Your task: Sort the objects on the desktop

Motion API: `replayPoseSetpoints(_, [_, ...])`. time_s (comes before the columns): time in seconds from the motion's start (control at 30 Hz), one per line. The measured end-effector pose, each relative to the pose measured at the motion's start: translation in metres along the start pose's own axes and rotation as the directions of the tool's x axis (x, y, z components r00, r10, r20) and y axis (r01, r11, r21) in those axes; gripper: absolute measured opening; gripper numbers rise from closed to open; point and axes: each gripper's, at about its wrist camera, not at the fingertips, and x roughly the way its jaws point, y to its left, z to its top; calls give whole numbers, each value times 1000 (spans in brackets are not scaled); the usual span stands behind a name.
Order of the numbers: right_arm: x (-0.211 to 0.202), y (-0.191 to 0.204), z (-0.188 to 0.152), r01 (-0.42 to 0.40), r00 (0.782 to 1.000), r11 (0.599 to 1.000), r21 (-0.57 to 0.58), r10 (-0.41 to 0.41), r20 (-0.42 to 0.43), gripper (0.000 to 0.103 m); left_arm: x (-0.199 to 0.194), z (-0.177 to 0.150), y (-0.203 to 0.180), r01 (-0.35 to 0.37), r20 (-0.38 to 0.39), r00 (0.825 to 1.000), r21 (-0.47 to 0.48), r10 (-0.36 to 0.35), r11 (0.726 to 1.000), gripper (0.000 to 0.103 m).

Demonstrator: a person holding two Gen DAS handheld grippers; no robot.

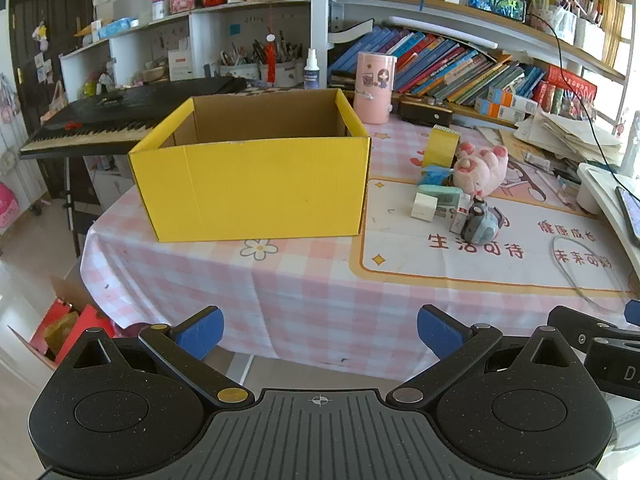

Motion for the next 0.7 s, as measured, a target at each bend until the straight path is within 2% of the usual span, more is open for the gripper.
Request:
replayPoseSetpoints(0.4, [0,0,3,22,1000,1000,8,-22,17,103,2,3,8,66,25,998,-43,-65,997,103])
replayPoseSetpoints(0.7, [2,2,6,27,999,1000,3,-27,25,103,2,9,9,90,52,995,-43,-87,995,103])
